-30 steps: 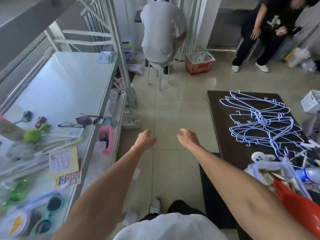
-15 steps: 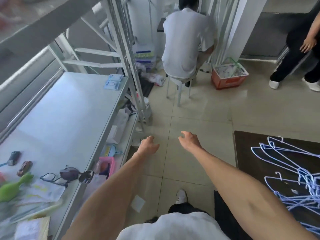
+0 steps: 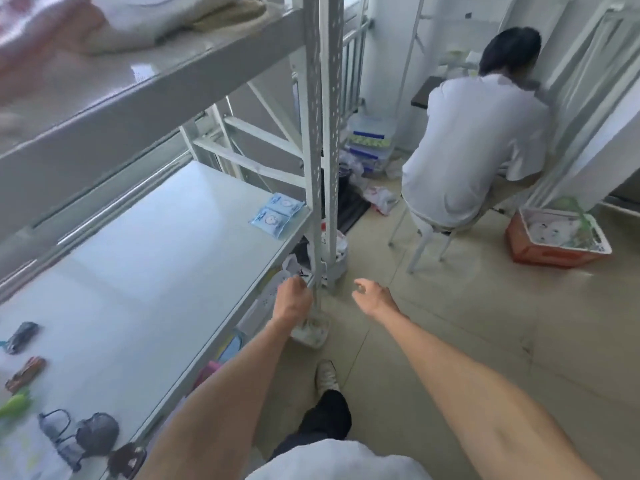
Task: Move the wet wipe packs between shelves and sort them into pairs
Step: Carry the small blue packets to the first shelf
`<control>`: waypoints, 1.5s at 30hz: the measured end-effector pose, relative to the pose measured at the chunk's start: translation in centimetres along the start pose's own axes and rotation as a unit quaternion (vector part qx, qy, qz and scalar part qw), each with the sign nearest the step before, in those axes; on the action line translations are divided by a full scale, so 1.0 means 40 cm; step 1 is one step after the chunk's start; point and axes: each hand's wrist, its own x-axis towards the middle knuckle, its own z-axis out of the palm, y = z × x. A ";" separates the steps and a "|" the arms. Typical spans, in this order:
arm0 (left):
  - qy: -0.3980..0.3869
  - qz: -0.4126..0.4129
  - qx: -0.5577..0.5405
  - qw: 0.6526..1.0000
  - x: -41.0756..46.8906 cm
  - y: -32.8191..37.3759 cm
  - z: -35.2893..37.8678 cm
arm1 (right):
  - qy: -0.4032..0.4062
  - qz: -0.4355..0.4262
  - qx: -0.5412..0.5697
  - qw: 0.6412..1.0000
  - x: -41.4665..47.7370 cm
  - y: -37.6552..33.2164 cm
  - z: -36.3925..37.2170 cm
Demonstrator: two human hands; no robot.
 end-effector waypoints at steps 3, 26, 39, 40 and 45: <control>0.032 -0.022 -0.025 0.999 0.129 0.047 -0.034 | -0.015 -0.010 -0.018 1.000 0.130 -0.063 -0.049; 0.204 -0.358 -0.241 0.879 0.585 0.104 -0.153 | -0.092 -0.287 -0.182 0.936 0.633 -0.557 0.028; 0.355 -0.357 -0.391 0.771 0.387 0.049 -0.070 | -0.032 -0.371 -0.310 0.875 0.624 -0.557 0.031; 0.363 -0.363 -0.396 0.762 0.368 0.041 -0.064 | -0.020 -0.386 -0.322 0.864 0.615 -0.561 0.035; 0.415 -0.370 -0.452 0.697 0.254 -0.008 -0.028 | -0.133 -0.407 -0.296 0.854 0.524 -0.601 0.092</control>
